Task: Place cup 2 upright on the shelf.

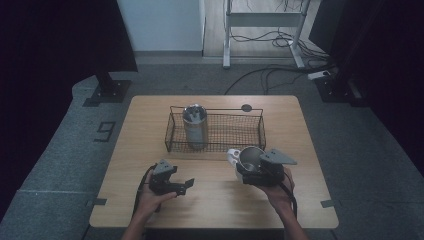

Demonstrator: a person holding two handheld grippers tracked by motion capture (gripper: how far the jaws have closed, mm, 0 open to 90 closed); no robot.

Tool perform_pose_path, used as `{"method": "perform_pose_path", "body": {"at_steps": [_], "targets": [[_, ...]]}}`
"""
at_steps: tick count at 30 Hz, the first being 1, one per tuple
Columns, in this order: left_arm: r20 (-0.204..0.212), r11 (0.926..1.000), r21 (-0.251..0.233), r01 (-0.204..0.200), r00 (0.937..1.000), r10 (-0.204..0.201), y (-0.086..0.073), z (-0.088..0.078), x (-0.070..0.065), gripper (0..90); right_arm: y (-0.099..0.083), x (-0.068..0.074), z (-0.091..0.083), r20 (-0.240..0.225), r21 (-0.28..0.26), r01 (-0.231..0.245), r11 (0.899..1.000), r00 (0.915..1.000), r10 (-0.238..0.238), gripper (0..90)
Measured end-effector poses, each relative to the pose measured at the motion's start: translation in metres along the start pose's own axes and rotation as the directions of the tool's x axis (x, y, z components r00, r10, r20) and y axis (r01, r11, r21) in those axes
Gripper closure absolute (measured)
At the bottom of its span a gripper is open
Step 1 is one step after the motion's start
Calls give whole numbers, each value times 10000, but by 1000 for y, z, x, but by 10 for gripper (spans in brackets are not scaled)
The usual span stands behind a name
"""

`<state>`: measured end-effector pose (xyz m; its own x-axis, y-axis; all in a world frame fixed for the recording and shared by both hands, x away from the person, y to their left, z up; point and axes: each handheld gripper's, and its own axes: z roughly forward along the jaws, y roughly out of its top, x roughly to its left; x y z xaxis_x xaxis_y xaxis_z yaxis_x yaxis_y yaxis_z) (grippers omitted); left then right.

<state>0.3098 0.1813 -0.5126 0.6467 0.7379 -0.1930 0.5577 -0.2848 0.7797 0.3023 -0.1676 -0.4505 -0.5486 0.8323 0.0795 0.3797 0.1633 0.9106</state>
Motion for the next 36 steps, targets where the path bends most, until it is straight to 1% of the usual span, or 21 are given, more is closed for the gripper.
{"method": "perform_pose_path", "body": {"at_steps": [4, 9, 11, 13, 25, 29, 32, 36], "targets": [[11, 10000, 8, -18, 10000, 18, 0, 0, -1, 109, 7, -1, -1, -94, -128, -19, 9999, 10000, 17, 63], [-23, 10000, -33, 69, 10000, -69, 0, -1, 1, 110, 13, -4, -1, -152, -171, -96, 9998, 9998, 93, 63], [-56, 10000, -33, 57, 10000, -58, 0, -1, 1, 123, 14, -7, -1, -437, -260, -309, 9992, 9986, 298, 63], [-57, 10000, -40, 63, 10000, -63, 0, -1, 1, 123, 16, -9, -2, -487, -299, -339, 9990, 9983, 324, 63], [-83, 10000, 14, 72, 9999, -72, -1, 0, 1, 126, 30, -17, -4, -194, -451, -340, 9984, 9993, 331, 63], [-93, 10000, -19, 94, 9999, -94, -1, -1, 1, 128, 34, -20, -4, -34, -532, -501, 9973, 9987, 500, 63], [-119, 9999, -9, 103, 9999, -103, -1, -1, 1, 129, 37, -21, -4, -54, -586, -559, 9967, 9984, 556, 64], [-124, 10000, 44, 88, 9999, -87, -1, 0, 1, 130, 42, -23, -4, 11, -634, -507, 9967, 9987, 509, 63]]}}
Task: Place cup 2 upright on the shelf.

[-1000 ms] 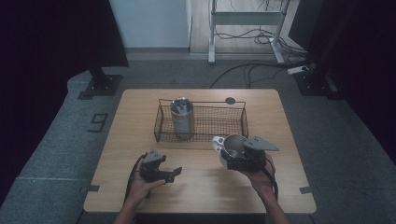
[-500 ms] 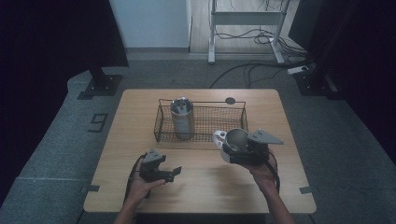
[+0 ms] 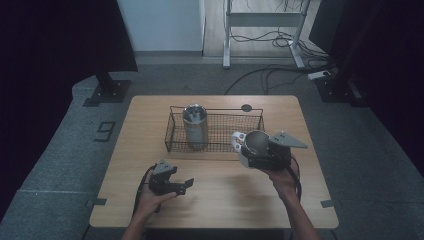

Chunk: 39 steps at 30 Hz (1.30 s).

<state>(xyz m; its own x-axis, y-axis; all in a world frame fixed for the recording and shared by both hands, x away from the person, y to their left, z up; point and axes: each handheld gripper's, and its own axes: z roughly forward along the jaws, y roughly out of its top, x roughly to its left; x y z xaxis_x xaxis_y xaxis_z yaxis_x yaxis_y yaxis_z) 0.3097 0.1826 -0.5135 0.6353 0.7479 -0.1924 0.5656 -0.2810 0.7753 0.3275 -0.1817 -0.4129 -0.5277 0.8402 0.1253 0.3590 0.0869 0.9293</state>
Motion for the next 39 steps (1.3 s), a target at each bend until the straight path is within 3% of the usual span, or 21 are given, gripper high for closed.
{"method": "perform_pose_path", "body": {"at_steps": [39], "targets": [[-70, 9999, -64, 131, 9999, -132, 0, -3, 3, 135, 32, -10, 17, 161, 36, 215, 9998, 9996, -216, 64]]}}
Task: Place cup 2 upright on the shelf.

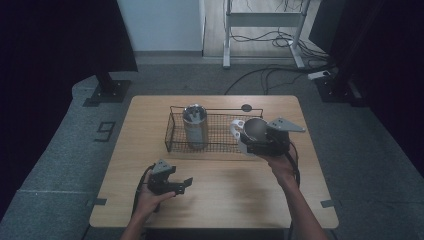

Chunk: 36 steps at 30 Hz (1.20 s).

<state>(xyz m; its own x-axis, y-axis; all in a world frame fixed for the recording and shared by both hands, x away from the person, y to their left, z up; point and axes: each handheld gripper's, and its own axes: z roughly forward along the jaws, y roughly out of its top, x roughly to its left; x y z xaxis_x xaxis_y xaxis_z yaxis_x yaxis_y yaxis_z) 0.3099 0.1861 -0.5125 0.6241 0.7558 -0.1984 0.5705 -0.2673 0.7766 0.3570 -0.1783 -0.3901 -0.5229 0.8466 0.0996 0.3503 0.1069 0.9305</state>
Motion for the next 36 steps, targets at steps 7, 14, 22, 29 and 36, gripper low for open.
{"method": "perform_pose_path", "body": {"at_steps": [7, 14, 22, 29, 36], "targets": [[15, 10000, 62, -27, 10000, 26, 0, 1, 0, 135, 7, -2, 2, 65, -49, 79, 10000, 9999, -79, 64], [4, 10000, 53, -40, 10000, 40, 0, 0, 0, 138, 11, -5, 6, 124, -36, 95, 9999, 9999, -94, 64], [-20, 10000, 23, -9, 10000, 9, 0, -1, 1, 139, 16, -8, 11, 161, -4, 77, 10000, 9998, -77, 64], [-37, 10000, 51, -41, 10000, 41, 0, -1, 1, 139, 17, -13, 18, 286, 98, 32, 9999, 9996, -35, 64], [-56, 10000, 50, -15, 10000, 16, 0, -1, 2, 139, 18, -19, 25, 336, 111, -14, 9999, 9994, 11, 64]]}}
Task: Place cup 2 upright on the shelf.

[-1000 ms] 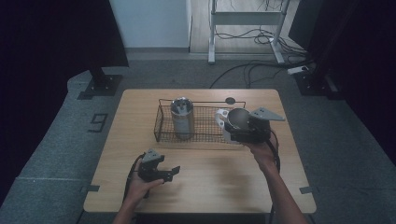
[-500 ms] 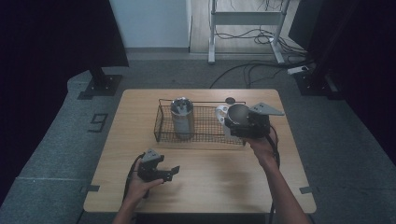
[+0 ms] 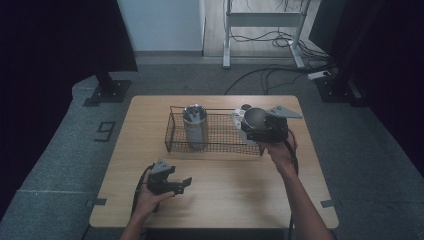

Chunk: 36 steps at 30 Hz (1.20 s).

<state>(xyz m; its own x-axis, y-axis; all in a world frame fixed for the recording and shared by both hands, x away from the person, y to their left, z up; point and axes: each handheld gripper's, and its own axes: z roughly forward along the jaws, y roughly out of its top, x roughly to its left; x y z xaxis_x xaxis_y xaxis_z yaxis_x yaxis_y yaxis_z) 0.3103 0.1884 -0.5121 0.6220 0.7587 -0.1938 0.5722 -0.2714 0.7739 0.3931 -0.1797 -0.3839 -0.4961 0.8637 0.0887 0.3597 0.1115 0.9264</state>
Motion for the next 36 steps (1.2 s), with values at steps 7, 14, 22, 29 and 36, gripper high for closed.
{"method": "perform_pose_path", "body": {"at_steps": [7, 14, 22, 29, 36], "targets": [[-5, 10000, 21, -31, 10000, 31, 0, 1, -1, 139, -2, -7, 11, 65, 212, -108, 9997, 9999, 106, 64], [-29, 10000, 18, 0, 10000, 0, -1, 1, 1, 142, -4, -13, 20, 126, 410, -264, 9988, 9996, 259, 64], [-11, 10000, 54, -24, 10000, 25, -1, 1, 0, 142, -2, -14, 30, 176, 543, -201, 9983, 9997, 192, 64], [-2, 10000, 45, -11, 10000, 11, -1, 1, 0, 143, -1, -17, 40, 242, 646, -183, 9977, 9996, 167, 64], [44, 10000, -21, 32, 10000, -32, -1, -1, 0, 144, -7, -22, 51, 321, 773, -337, 9964, 9990, 313, 64]]}}
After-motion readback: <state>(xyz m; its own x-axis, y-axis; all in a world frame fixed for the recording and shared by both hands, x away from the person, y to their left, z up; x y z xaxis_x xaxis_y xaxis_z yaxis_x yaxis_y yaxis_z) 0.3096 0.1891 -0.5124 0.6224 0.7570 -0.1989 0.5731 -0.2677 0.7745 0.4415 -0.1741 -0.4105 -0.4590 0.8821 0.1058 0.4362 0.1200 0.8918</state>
